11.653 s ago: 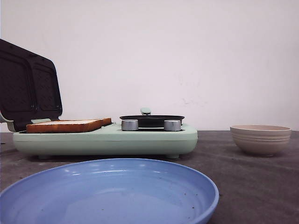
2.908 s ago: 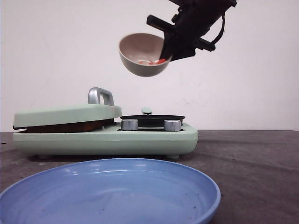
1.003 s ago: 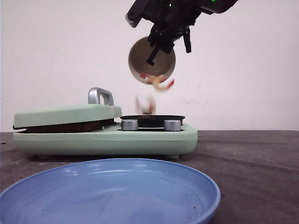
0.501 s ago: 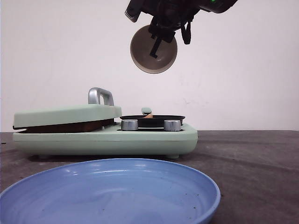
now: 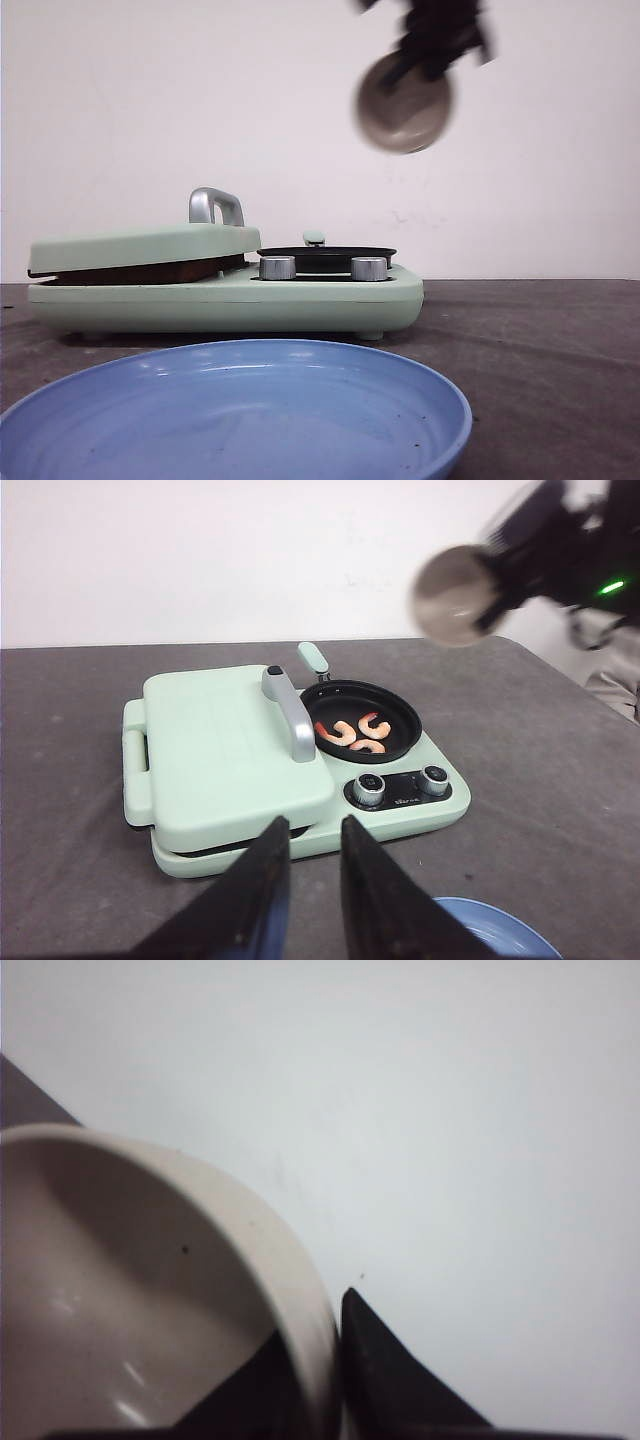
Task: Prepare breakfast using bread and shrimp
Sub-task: 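Carry the empty bowl back and set it down on the table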
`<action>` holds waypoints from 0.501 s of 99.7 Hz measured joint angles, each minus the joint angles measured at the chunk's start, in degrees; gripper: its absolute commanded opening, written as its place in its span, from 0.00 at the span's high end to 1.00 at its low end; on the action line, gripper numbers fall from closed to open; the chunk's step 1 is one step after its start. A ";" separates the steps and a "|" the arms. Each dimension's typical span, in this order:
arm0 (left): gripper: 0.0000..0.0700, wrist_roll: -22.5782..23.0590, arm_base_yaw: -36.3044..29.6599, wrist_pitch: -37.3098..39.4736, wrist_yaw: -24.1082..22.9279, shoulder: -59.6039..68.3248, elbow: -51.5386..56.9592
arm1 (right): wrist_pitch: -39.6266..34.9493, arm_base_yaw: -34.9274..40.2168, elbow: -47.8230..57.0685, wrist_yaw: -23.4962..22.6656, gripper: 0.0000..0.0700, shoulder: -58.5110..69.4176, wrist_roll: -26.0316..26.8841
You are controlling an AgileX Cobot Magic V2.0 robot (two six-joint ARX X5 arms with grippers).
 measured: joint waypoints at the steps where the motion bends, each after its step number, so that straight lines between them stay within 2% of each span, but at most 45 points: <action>1: 0.99 0.00 0.00 0.00 0.00 0.00 0.00 | -1.46 -0.68 0.07 -0.50 0.99 -0.50 1.44; 11: 0.99 0.00 0.00 0.20 0.00 0.02 0.00 | -15.78 -8.48 0.70 -8.63 0.99 -3.96 15.72; 25: 0.99 0.00 0.00 0.22 0.00 0.04 0.00 | -34.18 -21.14 0.68 -26.91 0.99 -2.56 31.87; 31: 0.99 0.00 0.00 0.31 0.00 0.04 0.00 | -39.91 -25.81 0.55 -33.64 0.99 -0.42 35.12; 35: 0.99 0.00 0.00 0.31 0.00 0.04 0.00 | -42.71 -28.17 0.42 -36.11 0.99 1.09 36.22; 50: 0.99 0.00 0.00 0.35 0.02 0.07 0.00 | -47.30 -31.32 0.20 -37.44 0.99 5.35 36.76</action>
